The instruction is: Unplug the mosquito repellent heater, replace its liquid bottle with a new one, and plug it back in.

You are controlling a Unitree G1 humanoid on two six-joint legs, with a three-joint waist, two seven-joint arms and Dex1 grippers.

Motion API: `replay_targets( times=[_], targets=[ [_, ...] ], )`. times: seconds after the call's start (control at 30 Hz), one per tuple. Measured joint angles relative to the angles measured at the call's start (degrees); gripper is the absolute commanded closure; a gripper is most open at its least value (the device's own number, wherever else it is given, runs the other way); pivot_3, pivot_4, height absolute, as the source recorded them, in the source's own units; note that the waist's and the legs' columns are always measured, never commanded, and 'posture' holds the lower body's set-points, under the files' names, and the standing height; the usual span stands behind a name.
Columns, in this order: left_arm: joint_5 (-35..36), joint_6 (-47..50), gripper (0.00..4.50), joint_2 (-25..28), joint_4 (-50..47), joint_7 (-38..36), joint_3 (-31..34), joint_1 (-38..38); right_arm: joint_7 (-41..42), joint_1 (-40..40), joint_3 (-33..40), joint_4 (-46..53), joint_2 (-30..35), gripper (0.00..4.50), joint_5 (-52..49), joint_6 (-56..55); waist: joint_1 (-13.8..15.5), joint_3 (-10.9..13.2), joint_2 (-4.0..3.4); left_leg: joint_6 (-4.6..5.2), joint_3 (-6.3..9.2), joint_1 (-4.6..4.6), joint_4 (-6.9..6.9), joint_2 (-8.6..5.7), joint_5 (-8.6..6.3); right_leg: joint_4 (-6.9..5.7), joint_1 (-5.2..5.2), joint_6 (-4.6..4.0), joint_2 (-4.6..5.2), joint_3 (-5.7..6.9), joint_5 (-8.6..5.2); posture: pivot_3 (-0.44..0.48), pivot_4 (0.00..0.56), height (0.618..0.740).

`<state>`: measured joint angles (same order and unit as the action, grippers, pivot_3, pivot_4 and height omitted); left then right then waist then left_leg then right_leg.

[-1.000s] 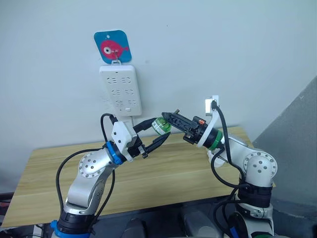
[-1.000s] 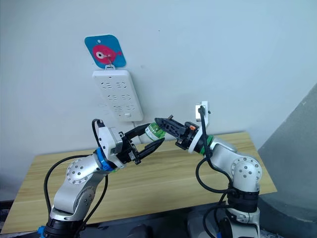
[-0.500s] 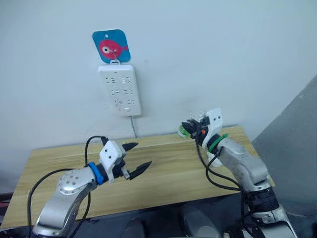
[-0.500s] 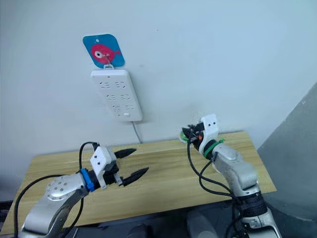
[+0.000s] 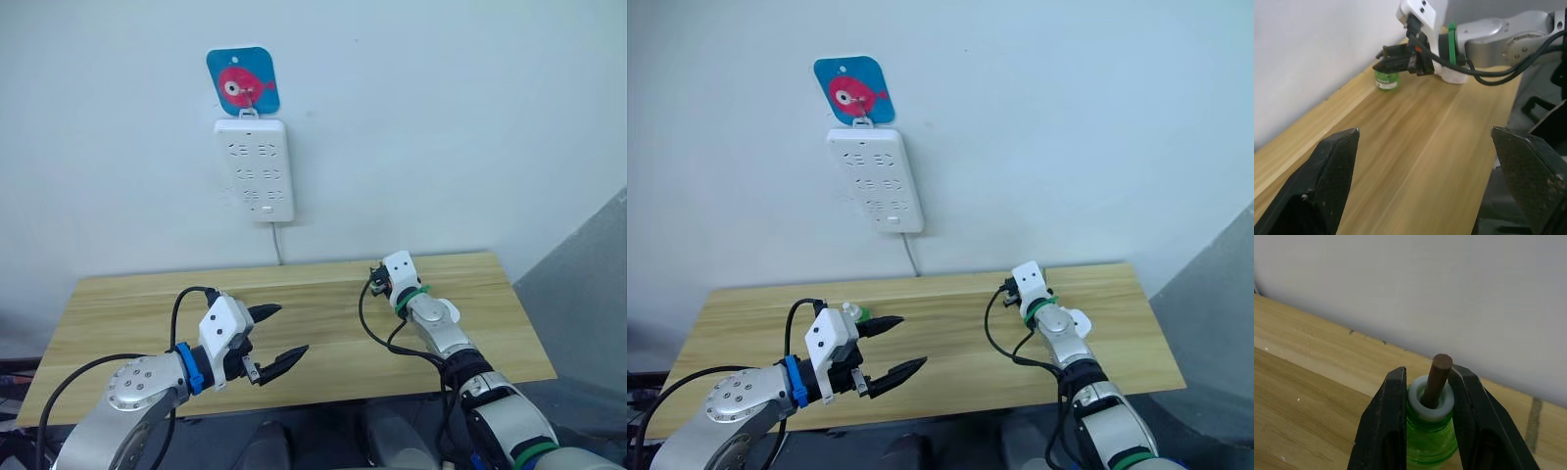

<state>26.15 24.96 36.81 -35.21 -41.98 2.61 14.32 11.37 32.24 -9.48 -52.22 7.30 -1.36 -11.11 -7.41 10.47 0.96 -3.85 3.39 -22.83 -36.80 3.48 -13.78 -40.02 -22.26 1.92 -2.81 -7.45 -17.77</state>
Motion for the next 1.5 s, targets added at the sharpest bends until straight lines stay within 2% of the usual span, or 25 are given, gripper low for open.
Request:
replay_targets(
  times=[0.03,0.2,0.33,0.4,0.43,0.53,0.73,0.83,0.93,1.03,1.17,1.5],
  targets=[
    [0.0,0.0,0.00,-0.5,-0.2,0.4,0.0,0.0,-0.1,1.0,0.9,-1.9,-0.5,3.65,0.0,-1.0,0.4,0.1,0.01,0.00,0.00,0.00,-0.01,0.00,0.00,0.00,0.00,-0.01,0.00,0.00,0.00,0.028,0.174,0.729],
    [-0.7,-1.1,0.00,-1.3,-0.5,1.3,-0.3,0.8,0.6,2.5,3.8,-6.4,-1.1,1.88,0.0,-3.8,1.3,0.2,-0.04,0.00,0.01,0.00,0.00,0.00,0.00,0.00,0.00,-0.02,0.00,0.01,0.01,0.024,0.171,0.729],
    [-1.7,-3.8,0.00,-2.3,-0.3,1.3,-1.0,1.3,1.8,1.7,4.9,-5.3,-1.4,0.44,-0.2,-4.6,1.4,0.2,-0.04,0.00,-0.01,0.00,0.00,0.00,0.00,0.00,-0.01,-0.02,0.01,-0.01,0.01,0.009,0.167,0.729],
    [-2.8,-6.1,0.00,-3.3,0.7,1.4,-1.0,1.5,2.4,-0.8,5.6,-0.5,-1.3,0.44,-0.5,-4.6,1.6,0.2,-0.05,0.00,0.00,0.00,0.01,0.01,0.00,0.00,-0.01,-0.01,0.01,0.00,0.00,0.009,0.167,0.729],
    [-3.5,-7.3,0.00,-3.9,2.2,1.9,-0.8,1.6,3.0,-3.2,5.8,4.1,-1.1,0.44,-0.7,-4.2,1.7,0.2,-0.06,0.00,0.00,0.00,0.02,0.01,0.00,0.01,-0.02,-0.01,0.01,0.00,0.00,-0.025,0.173,0.729],
    [-4.5,-8.4,0.00,-7.1,8.4,5.4,2.2,1.6,6.2,-11.8,4.6,21.0,0.3,0.44,-1.5,-0.7,1.9,0.3,-0.15,-0.01,0.01,-0.03,0.06,0.02,0.00,0.02,-0.05,0.08,0.01,0.01,-0.10,-0.047,0.182,0.729],
    [-5.0,-11.0,0.00,-9.0,19.4,7.9,7.5,1.0,15.8,-24.2,-1.2,52.7,8.2,0.44,-4.3,17.2,1.9,0.7,-0.35,-0.02,-0.03,0.00,-0.01,0.03,-0.01,0.02,-0.04,0.21,0.01,-0.06,-0.20,-0.093,0.211,0.729],
    [-6.9,-11.7,0.00,-9.1,26.5,9.4,8.9,0.0,21.3,-26.2,-4.9,65.8,13.6,0.44,-6.2,27.8,1.6,1.1,-0.28,-0.02,-0.07,0.01,-0.04,0.04,0.00,0.02,-0.05,0.17,0.01,-0.09,-0.22,-0.119,0.230,0.729],
    [-7.0,-11.7,0.00,-10.4,32.5,10.0,9.1,-2.8,25.3,-25.6,-8.3,74.5,19.4,0.44,-6.5,36.9,1.5,2.0,-0.12,-0.04,-0.15,-0.03,-0.10,0.01,0.01,0.03,-0.09,0.18,0.03,-0.19,-0.21,-0.134,0.250,0.729],
    [-8.4,-13.0,0.00,-10.6,38.0,10.1,8.9,-5.7,28.6,-23.9,-11.1,81.8,23.7,0.44,-7.1,44.9,1.4,2.9,0.17,-0.05,-0.18,-0.06,-0.10,0.01,0.00,0.04,-0.12,0.21,0.04,-0.22,-0.19,-0.146,0.273,0.729],
    [-10.6,-16.1,0.00,-11.1,44.4,9.9,7.8,-10.5,29.7,-21.9,-12.0,88.4,25.3,0.44,-9.2,53.0,1.3,3.8,0.31,-0.17,-0.17,-0.12,-0.06,0.03,-0.07,0.07,-0.18,0.28,0.04,-0.19,-0.17,-0.158,0.290,0.729],
    [-14.9,-25.7,0.00,-13.1,60.3,10.1,5.4,-21.4,29.0,-20.7,-10.6,93.2,27.8,0.44,-12.3,61.8,1.0,5.7,0.50,-0.31,-0.19,-0.21,-0.04,0.08,-0.16,0.10,-0.29,0.30,0.04,-0.17,-0.18,-0.196,0.321,0.729]
  ],
)
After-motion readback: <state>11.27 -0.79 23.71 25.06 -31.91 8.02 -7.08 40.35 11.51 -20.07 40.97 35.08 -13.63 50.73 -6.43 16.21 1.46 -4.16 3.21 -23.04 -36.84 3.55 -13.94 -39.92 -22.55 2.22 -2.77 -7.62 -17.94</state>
